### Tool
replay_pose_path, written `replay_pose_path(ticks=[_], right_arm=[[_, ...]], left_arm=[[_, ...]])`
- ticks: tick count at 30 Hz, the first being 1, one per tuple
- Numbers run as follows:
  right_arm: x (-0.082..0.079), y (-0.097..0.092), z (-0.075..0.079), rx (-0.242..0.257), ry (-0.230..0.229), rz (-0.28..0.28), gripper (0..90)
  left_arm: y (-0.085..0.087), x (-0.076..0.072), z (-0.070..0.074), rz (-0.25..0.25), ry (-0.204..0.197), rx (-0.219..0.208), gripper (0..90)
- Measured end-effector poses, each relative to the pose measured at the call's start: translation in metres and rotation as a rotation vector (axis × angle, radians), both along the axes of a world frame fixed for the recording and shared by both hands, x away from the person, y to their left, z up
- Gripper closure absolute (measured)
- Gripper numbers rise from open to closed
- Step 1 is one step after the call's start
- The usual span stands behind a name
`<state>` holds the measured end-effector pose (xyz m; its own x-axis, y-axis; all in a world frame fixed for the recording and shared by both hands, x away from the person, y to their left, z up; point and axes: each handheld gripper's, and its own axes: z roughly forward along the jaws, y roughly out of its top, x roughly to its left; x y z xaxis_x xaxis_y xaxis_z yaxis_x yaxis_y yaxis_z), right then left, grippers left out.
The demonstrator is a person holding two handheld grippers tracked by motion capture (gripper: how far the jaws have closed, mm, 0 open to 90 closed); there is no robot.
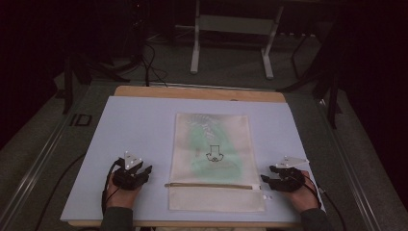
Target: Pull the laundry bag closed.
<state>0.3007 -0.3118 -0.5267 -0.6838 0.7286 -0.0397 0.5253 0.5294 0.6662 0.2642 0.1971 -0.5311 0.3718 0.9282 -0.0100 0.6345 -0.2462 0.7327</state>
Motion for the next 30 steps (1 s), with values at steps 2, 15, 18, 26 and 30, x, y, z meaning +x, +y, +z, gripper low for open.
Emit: replay_pose_path(ticks=[2, 15, 18, 26, 30], right_arm=[[-0.001, 0.001, 0.000, -0.002, 0.006, 0.009, 45.8], [-0.005, 0.012, 0.009, -0.054, 0.013, 0.079, 45.9], [-0.005, 0.013, 0.011, -0.060, 0.018, 0.084, 45.5], [-0.007, 0.014, 0.015, -0.084, 0.025, 0.113, 45.0], [-0.008, 0.016, 0.017, -0.093, 0.028, 0.124, 44.4]], left_arm=[[0.001, 0.000, 0.000, 0.000, 0.001, -0.008, 57.9], [-0.003, -0.001, -0.001, -0.042, 0.010, -0.008, 57.7], [-0.003, -0.001, 0.000, -0.046, 0.006, -0.004, 57.7], [-0.003, -0.002, 0.000, -0.043, 0.002, -0.005, 57.9], [-0.004, -0.002, 0.001, -0.052, -0.001, 0.000, 57.9]])
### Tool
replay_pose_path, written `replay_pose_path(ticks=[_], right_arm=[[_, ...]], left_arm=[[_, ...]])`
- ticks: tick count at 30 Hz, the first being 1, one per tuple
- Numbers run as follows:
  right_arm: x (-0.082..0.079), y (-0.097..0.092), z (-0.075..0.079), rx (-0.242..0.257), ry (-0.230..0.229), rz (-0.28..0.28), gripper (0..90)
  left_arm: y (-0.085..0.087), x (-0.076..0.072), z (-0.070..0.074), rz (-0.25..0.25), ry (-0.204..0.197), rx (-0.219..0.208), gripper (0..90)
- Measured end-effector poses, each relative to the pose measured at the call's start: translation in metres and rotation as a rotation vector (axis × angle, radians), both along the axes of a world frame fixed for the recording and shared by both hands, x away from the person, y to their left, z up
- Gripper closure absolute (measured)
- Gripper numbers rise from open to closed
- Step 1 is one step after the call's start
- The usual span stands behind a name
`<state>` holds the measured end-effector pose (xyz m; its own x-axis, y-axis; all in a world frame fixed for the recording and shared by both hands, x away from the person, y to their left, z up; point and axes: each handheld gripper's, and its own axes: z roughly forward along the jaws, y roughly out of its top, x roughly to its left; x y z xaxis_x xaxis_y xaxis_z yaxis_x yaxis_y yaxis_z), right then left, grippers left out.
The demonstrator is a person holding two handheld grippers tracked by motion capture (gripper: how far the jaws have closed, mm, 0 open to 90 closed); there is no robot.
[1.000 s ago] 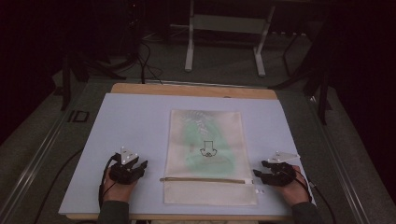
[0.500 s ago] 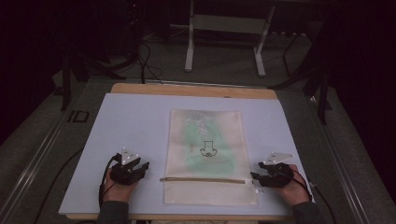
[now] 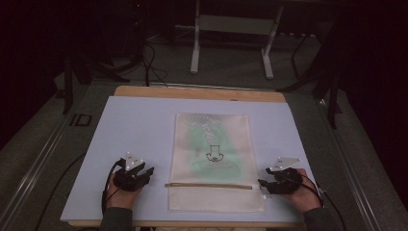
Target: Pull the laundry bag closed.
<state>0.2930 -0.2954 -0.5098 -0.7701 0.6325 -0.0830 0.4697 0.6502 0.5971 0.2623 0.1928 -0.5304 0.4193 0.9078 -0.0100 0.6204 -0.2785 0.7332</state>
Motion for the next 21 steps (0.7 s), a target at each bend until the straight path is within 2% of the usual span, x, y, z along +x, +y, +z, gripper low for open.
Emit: replay_pose_path(ticks=[21], right_arm=[[0.000, 0.018, 0.005, -0.060, 0.024, 0.094, 44.0]], left_arm=[[-0.003, -0.001, 0.000, -0.019, -0.006, 0.011, 57.4]])
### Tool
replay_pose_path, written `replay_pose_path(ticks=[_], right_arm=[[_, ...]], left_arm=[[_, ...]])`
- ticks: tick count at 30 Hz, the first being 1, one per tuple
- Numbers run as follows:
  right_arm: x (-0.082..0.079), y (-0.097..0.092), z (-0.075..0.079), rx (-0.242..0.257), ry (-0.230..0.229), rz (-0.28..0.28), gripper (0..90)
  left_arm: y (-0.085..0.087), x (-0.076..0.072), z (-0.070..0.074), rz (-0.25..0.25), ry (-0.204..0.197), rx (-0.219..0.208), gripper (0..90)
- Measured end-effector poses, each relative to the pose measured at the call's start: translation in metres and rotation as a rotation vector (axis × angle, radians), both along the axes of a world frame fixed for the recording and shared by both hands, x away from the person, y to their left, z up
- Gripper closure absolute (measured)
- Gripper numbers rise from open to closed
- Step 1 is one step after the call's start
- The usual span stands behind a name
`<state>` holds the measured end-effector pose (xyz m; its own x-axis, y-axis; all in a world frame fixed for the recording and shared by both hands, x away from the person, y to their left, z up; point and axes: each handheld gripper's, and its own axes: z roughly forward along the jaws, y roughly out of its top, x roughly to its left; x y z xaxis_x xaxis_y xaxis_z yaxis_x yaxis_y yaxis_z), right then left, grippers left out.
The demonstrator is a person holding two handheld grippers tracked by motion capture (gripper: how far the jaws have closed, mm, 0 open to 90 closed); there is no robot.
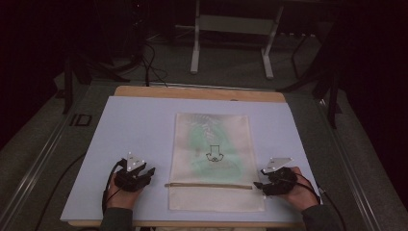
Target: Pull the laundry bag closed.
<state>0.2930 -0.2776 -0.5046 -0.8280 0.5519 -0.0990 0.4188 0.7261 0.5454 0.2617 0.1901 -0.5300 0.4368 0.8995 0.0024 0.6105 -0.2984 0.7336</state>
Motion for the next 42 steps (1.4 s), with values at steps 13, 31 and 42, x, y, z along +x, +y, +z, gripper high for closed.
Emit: replay_pose_path(ticks=[13, 31, 42], right_arm=[[0.002, 0.016, 0.000, -0.033, 0.012, 0.060, 43.4], [0.002, 0.040, 0.005, -0.062, 0.021, 0.136, 43.4], [0.003, 0.060, 0.011, -0.071, 0.015, 0.190, 43.7]], left_arm=[[-0.002, 0.000, 0.000, -0.009, 0.001, 0.008, 57.0], [-0.002, -0.001, 0.000, -0.016, 0.002, 0.013, 57.0], [-0.001, -0.002, 0.001, -0.017, 0.001, 0.002, 57.1]])
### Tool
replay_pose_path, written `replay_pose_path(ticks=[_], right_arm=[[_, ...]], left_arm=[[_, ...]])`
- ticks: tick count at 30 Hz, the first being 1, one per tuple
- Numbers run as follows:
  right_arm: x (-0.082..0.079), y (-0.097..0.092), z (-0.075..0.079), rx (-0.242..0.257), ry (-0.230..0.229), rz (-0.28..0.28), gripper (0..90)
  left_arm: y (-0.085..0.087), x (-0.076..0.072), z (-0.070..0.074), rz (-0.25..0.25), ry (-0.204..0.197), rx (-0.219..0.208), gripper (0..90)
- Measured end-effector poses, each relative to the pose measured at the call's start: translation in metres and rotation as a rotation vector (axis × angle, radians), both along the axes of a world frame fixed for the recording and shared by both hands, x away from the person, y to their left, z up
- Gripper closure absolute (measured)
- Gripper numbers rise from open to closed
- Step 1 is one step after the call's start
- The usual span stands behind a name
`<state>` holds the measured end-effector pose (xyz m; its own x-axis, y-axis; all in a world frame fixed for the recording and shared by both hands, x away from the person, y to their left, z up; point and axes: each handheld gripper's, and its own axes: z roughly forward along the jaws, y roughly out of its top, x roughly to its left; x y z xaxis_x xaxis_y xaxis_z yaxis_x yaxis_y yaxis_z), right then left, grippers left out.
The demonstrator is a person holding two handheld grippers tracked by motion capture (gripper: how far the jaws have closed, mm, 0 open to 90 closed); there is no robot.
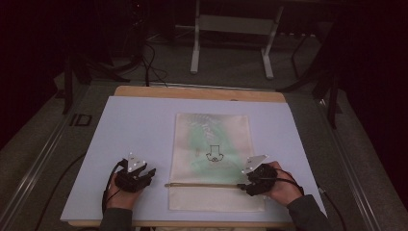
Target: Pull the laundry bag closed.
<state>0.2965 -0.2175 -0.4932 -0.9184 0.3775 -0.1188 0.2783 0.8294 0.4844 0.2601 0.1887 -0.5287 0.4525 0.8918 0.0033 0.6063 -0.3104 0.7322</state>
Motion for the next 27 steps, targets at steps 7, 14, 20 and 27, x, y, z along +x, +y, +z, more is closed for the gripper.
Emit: replay_pose_path(ticks=[7, 14, 20, 27], right_arm=[[0.002, 0.014, 0.005, -0.003, -0.011, 0.037, 44.3], [0.003, 0.026, 0.008, -0.006, -0.010, 0.062, 44.9], [0.005, 0.036, 0.008, 0.001, -0.008, 0.076, 44.8], [0.005, 0.048, 0.008, -0.002, 0.002, 0.105, 44.8]], left_arm=[[0.000, 0.000, 0.000, -0.008, 0.000, 0.002, 57.0], [-0.001, 0.000, 0.000, -0.013, 0.004, 0.002, 57.1], [-0.001, 0.000, 0.000, -0.015, 0.004, 0.002, 57.0], [-0.002, 0.000, 0.000, -0.021, 0.007, 0.004, 57.0]])
